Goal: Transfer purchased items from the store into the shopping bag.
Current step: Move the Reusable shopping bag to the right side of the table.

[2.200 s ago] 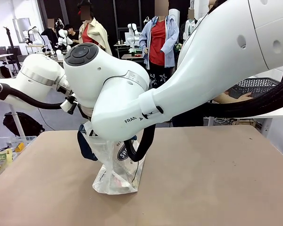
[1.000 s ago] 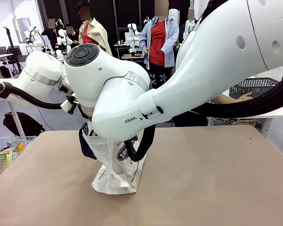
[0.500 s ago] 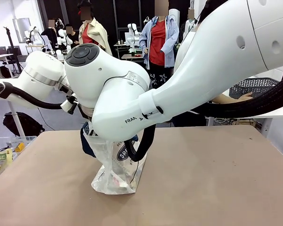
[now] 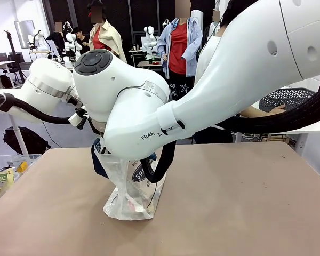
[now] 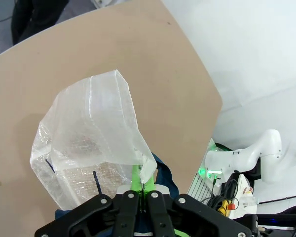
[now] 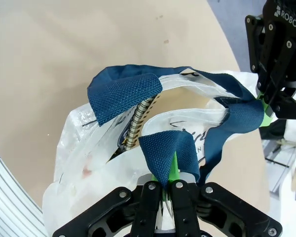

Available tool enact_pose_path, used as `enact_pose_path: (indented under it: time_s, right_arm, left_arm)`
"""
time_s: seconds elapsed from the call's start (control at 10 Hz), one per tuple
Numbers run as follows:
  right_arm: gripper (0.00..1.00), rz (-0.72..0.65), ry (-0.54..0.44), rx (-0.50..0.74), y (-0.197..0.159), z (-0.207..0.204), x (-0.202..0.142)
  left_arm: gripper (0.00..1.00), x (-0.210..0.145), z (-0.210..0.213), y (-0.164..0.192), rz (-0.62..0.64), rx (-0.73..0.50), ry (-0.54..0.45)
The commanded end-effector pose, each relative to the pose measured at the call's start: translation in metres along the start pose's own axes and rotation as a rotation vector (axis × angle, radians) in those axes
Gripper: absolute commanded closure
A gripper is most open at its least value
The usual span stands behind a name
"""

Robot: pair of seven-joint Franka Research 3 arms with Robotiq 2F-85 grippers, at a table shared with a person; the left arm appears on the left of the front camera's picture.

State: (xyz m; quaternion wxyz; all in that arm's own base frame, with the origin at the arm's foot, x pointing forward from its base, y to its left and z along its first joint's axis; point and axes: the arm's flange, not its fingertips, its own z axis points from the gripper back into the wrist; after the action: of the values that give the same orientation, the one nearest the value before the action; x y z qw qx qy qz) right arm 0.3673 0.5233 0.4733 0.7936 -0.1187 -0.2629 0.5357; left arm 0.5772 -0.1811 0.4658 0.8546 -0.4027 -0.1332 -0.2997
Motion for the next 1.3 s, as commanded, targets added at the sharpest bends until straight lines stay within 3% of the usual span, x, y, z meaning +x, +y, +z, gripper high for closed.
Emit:
enact_pose_path:
  time_s: [0.0,0.3,0.4,1.0,1.1,1.2]
  right_arm:
    - [0.69,-0.007,-0.029,-0.017,0.003,0.001,0.001]
    - [0.09,-0.014,-0.020,-0.025,0.002,0.004,0.000]
    - [0.00,-0.020,-0.020,-0.032,0.000,0.007,-0.002]
    - [0.00,-0.079,-0.113,-0.111,-0.036,0.085,-0.024]
    - [0.00,-0.153,-0.100,-0.136,-0.057,0.101,-0.042]
    - [0.00,-0.281,-0.058,-0.245,-0.090,0.114,-0.067]
  left_arm:
    - [1.00,-0.004,-0.006,-0.002,-0.001,0.020,0.010]
    - [1.00,-0.003,-0.007,-0.001,-0.003,0.015,0.015]
    - [1.00,-0.003,-0.008,-0.001,-0.006,0.015,0.019]
    - [1.00,-0.004,-0.008,0.000,-0.029,0.011,0.028]
    - [1.00,-0.004,-0.008,0.000,-0.027,0.018,0.027]
    - [1.00,-0.005,-0.008,-0.001,-0.034,0.026,0.026]
